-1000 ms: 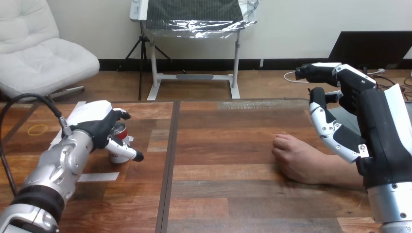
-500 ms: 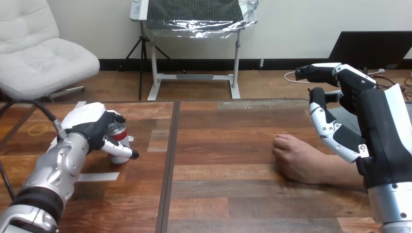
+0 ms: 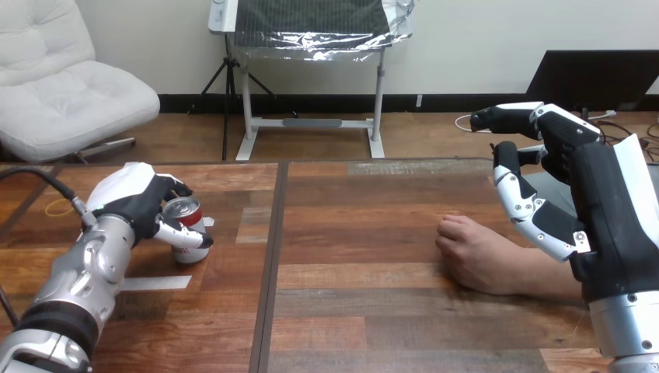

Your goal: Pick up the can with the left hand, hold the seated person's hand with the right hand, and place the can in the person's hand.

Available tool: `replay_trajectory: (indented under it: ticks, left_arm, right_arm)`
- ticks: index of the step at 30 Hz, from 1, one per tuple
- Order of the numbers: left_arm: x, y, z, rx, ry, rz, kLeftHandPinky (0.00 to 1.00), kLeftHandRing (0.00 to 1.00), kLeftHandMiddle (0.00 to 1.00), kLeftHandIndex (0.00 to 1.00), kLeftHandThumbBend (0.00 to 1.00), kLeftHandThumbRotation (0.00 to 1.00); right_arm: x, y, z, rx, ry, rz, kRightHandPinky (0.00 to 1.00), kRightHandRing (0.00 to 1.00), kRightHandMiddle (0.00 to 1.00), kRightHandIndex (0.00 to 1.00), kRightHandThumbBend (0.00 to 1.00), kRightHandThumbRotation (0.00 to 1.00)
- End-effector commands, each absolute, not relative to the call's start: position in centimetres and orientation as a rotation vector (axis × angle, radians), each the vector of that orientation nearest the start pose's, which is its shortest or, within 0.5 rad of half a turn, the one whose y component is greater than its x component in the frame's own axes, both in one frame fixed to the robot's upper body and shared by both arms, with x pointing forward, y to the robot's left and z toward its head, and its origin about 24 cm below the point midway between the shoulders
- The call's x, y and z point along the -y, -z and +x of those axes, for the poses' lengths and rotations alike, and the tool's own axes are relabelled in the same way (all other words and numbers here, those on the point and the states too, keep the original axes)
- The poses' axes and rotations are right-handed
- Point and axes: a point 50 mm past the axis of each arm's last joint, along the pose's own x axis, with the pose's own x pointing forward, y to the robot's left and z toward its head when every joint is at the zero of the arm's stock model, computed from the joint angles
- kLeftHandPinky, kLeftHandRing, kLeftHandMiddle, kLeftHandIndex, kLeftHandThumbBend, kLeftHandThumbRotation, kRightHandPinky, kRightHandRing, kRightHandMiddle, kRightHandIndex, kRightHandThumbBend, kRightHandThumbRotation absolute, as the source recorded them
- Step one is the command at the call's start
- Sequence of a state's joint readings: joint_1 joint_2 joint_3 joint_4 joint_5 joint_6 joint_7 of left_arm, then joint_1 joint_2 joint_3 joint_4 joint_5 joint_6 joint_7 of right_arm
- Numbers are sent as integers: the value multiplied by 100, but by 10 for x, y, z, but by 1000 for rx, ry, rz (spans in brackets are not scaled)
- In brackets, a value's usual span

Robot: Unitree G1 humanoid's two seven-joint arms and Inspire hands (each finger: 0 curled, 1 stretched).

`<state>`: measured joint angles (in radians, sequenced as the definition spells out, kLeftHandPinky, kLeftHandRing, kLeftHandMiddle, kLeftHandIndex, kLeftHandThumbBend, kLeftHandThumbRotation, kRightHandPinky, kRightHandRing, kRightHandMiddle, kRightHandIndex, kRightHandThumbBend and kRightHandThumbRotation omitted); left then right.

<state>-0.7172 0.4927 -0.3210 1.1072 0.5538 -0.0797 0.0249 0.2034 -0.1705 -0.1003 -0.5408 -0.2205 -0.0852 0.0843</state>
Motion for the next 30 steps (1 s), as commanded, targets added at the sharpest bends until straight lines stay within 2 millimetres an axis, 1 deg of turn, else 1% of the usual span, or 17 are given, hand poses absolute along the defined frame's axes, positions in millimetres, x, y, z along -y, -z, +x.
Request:
replay_trajectory:
  ticks: [1, 7, 16, 22, 30]
  left_arm:
    - [-247, -58, 365, -273, 68, 1167, 65, 74, 78, 78, 71, 22]
    - [-248, -57, 364, -269, 72, 1168, 65, 74, 78, 78, 71, 22]
    - [-248, -55, 363, -276, 76, 1176, 69, 77, 81, 78, 71, 22]
    - [-248, -54, 363, -276, 76, 1166, 70, 77, 81, 79, 71, 22]
    - [-248, -53, 363, -281, 75, 1151, 69, 77, 81, 79, 71, 21]
  right_arm:
    - [188, -154, 200, 504, 27, -475, 56, 75, 71, 62, 14, 0]
    - [188, -153, 200, 498, 25, -475, 55, 74, 70, 62, 15, 0]
    - [186, -153, 200, 486, 18, -471, 56, 75, 71, 63, 16, 0]
    - [186, -153, 200, 480, 15, -464, 57, 75, 72, 63, 16, 0]
    - [187, -153, 201, 483, 12, -475, 60, 76, 72, 64, 17, 0]
